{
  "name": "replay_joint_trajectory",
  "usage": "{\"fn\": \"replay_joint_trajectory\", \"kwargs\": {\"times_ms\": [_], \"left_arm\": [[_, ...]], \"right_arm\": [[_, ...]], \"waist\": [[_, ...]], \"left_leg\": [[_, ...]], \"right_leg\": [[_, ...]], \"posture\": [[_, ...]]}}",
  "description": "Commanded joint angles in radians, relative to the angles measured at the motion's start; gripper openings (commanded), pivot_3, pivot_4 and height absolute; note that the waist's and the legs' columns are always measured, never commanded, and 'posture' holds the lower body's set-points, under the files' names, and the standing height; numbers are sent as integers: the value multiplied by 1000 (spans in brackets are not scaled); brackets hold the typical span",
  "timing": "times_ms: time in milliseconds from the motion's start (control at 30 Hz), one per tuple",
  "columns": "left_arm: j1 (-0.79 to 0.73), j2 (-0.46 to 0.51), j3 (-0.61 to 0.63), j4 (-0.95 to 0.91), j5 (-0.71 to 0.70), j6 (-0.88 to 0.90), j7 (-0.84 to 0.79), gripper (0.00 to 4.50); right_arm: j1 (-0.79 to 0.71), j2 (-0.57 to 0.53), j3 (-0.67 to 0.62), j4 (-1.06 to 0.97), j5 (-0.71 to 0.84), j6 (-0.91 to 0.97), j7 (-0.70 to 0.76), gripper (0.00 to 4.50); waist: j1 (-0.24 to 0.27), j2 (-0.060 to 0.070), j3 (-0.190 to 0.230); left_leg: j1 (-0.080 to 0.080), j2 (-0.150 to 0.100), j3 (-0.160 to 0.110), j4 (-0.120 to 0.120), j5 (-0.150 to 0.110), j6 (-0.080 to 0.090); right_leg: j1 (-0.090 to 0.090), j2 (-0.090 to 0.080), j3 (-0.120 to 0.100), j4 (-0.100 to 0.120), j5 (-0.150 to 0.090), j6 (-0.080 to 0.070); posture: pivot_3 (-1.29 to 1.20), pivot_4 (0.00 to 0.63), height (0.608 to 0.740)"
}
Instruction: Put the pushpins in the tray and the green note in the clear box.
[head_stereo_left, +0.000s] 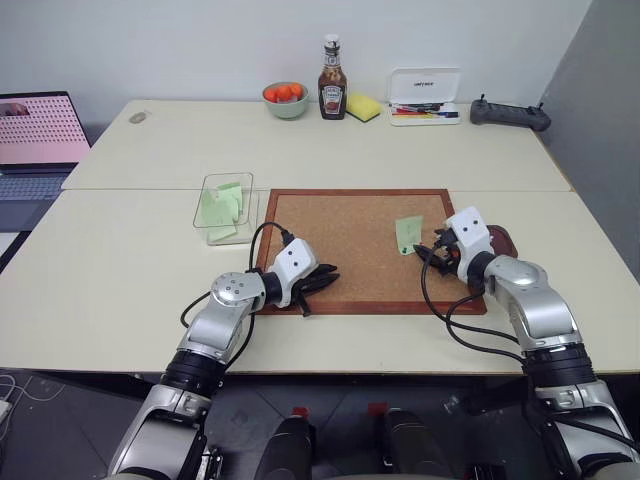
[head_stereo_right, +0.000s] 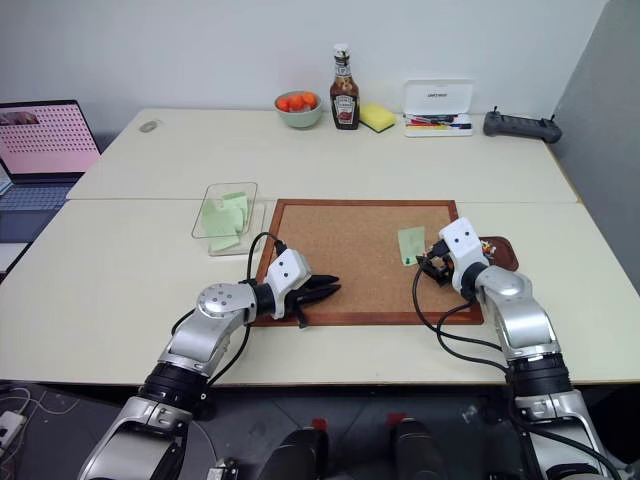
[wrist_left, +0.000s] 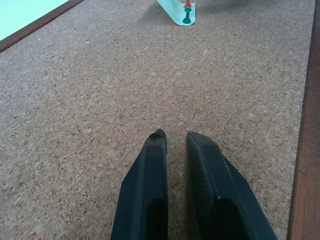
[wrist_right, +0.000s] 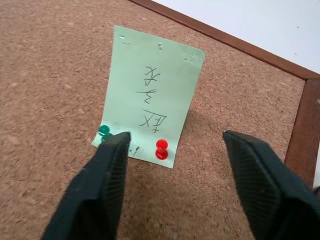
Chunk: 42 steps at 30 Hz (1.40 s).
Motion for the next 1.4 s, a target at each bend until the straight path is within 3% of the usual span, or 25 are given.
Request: {"fn": "replay_joint_trajectory", "kwargs": {"times_ms": [33, 367, 1000, 1133, 1400], "left_arm": [[21, 0, -24, -1, 19, 22, -1, 724], [22, 5, -21, -4, 20, 26, -2, 724], [24, 9, -29, -2, 29, 28, -5, 724], [27, 10, -29, -4, 30, 29, -3, 724], [26, 7, -36, 4, 36, 20, -3, 724]], "right_arm": [[-36, 13, 2, 29, -15, -45, -20, 2117], [-28, 17, -3, 13, -3, -47, -6, 16], [-1, 18, -115, -147, 113, -1, -22, 16], [27, -69, -141, -123, 72, -21, -21, 16], [122, -275, -50, -14, -138, -175, -28, 16]], "waist": [[-1, 0, 0], [0, 0, 0], [-1, 0, 0], [0, 0, 0], [0, 0, 0]], "left_leg": [[0, 0, 0, 0, 0, 0], [0, 0, 0, 0, 0, 0], [0, 0, 0, 0, 0, 0], [0, 0, 0, 0, 0, 0], [0, 0, 1, -1, 0, 0]], "right_leg": [[0, 0, 0, 0, 0, 0], [0, 0, 0, 0, 0, 0], [0, 0, 0, 0, 0, 0], [0, 0, 0, 0, 0, 0], [0, 0, 0, -1, 0, 0]], "posture": [[0, 150, 740], [0, 150, 740], [0, 150, 740], [0, 150, 740], [0, 150, 740]]}}
